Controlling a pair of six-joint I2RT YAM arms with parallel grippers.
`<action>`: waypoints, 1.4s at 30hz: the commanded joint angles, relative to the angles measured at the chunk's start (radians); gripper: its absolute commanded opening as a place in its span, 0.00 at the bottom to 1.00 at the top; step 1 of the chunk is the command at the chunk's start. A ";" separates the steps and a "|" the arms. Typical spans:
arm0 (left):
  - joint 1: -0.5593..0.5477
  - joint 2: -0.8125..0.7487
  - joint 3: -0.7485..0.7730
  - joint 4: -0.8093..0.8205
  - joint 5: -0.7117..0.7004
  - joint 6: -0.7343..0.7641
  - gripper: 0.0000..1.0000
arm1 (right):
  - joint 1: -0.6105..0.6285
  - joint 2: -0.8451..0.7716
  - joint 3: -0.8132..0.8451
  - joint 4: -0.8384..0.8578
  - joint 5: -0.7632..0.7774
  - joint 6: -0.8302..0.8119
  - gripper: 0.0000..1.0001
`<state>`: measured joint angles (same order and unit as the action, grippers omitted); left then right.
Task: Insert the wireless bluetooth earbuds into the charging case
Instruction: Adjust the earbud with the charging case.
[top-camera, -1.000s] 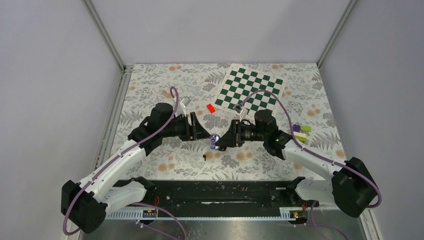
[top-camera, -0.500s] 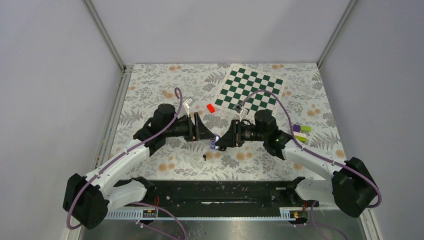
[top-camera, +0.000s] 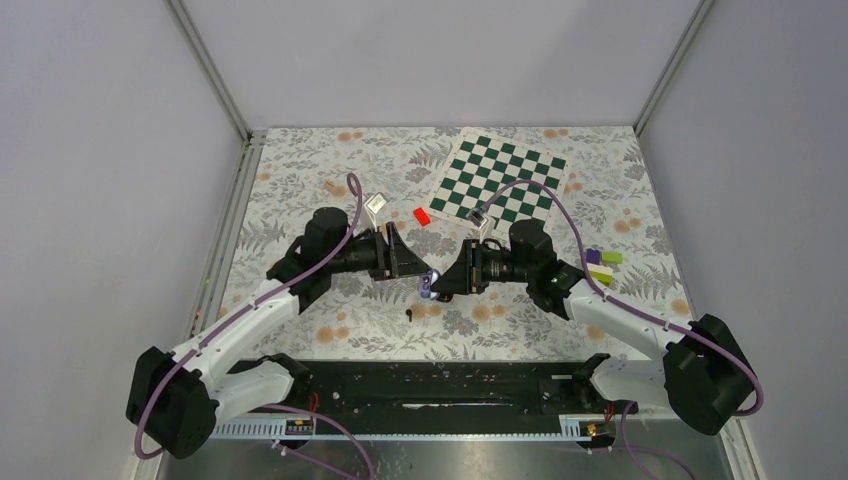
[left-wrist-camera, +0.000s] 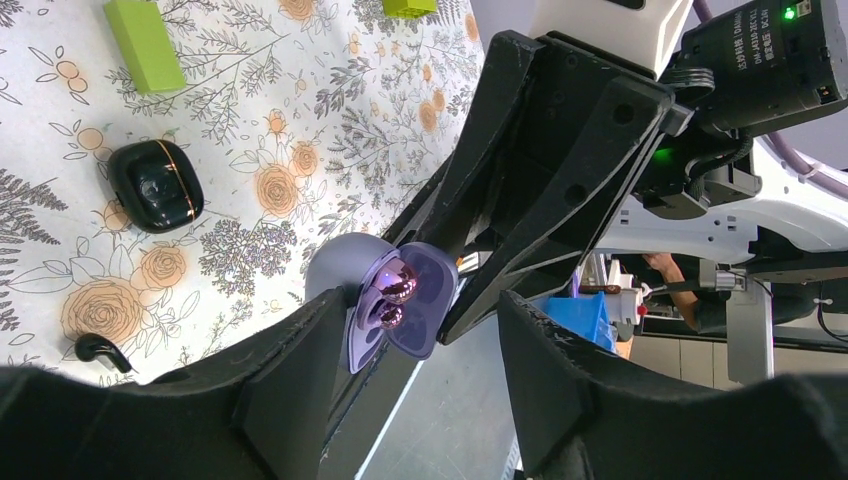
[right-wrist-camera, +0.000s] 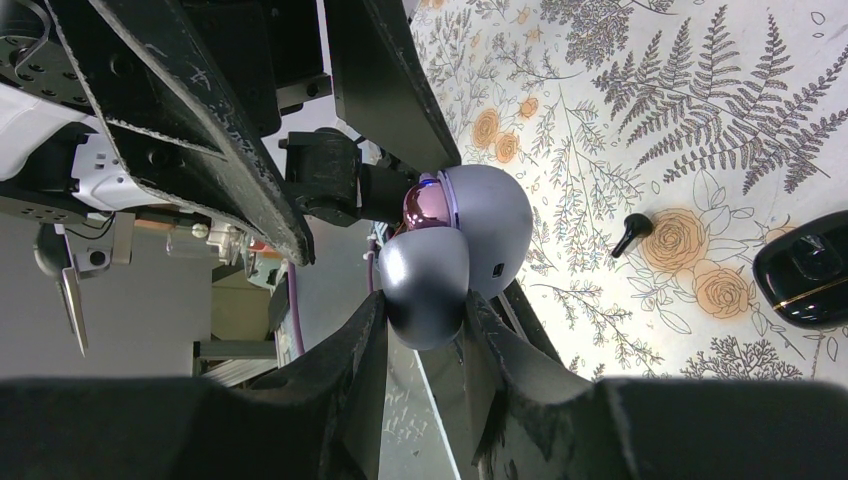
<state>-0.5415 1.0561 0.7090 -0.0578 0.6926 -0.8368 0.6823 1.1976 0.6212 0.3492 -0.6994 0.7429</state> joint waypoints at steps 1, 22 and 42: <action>0.002 -0.015 -0.001 0.060 0.041 -0.009 0.57 | 0.006 -0.015 0.018 0.042 -0.010 0.000 0.00; 0.003 -0.058 0.044 -0.047 0.041 0.017 0.55 | 0.006 -0.008 0.019 0.036 0.000 -0.006 0.00; 0.002 -0.073 0.057 -0.033 0.062 0.001 0.53 | 0.008 -0.001 0.022 0.036 0.002 -0.008 0.00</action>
<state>-0.5400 1.0084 0.7155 -0.1333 0.7231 -0.8330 0.6823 1.1976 0.6212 0.3489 -0.6983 0.7422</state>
